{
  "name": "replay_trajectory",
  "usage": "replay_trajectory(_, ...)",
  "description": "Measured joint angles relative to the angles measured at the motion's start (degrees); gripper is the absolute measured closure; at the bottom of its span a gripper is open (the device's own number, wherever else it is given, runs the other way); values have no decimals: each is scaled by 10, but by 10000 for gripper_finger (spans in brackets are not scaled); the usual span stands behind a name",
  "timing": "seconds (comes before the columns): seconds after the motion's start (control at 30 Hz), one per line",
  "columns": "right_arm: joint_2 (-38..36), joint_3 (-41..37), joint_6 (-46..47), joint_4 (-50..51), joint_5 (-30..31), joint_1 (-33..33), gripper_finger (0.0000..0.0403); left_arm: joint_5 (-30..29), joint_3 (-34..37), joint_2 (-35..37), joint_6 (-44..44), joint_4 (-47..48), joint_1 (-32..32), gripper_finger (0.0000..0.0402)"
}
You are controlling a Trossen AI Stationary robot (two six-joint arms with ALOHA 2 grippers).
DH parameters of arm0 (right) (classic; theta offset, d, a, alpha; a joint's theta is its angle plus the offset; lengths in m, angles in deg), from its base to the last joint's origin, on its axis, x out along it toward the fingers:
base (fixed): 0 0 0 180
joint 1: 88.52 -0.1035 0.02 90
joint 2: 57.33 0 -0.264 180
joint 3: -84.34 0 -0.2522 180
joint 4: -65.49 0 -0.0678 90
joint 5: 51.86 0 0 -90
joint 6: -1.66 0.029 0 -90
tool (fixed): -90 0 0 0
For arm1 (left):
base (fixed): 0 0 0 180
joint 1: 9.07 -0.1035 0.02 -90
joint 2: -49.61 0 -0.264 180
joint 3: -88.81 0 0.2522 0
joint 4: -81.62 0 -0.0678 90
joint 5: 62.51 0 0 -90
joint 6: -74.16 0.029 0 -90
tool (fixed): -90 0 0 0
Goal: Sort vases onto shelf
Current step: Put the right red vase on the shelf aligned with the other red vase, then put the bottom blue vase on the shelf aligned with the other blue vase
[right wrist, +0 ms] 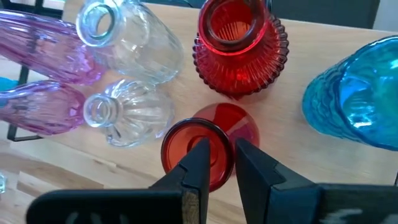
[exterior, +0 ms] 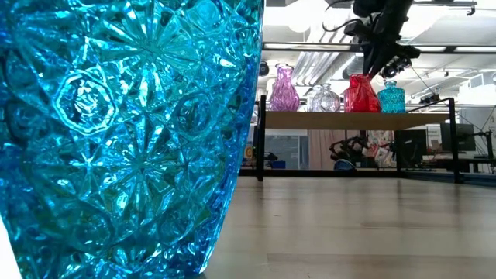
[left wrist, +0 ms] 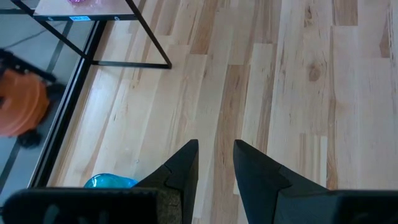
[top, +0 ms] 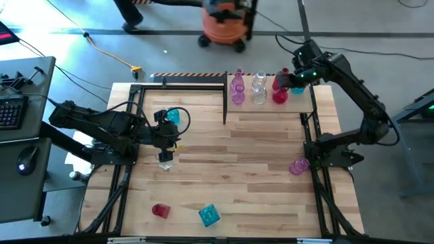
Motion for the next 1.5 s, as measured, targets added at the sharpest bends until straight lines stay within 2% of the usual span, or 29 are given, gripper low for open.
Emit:
replay_trajectory(0.33,-34,0,-1,2,5,0,350,0,0,0,0,0,0,312)
replay_trajectory(0.53,-58,0,0,9,-48,-23,350,0,0,0,0,0,0,312)
replay_trajectory(0.8,-67,0,12,9,-46,-164,350,0,0,0,0,0,0,312)
replay_trajectory(1.2,-55,0,109,-29,42,-406,350,0,0,0,0,0,0,312)
replay_trajectory(1.5,3,0,115,-79,91,-519,350,0,0,0,0,0,0,312)
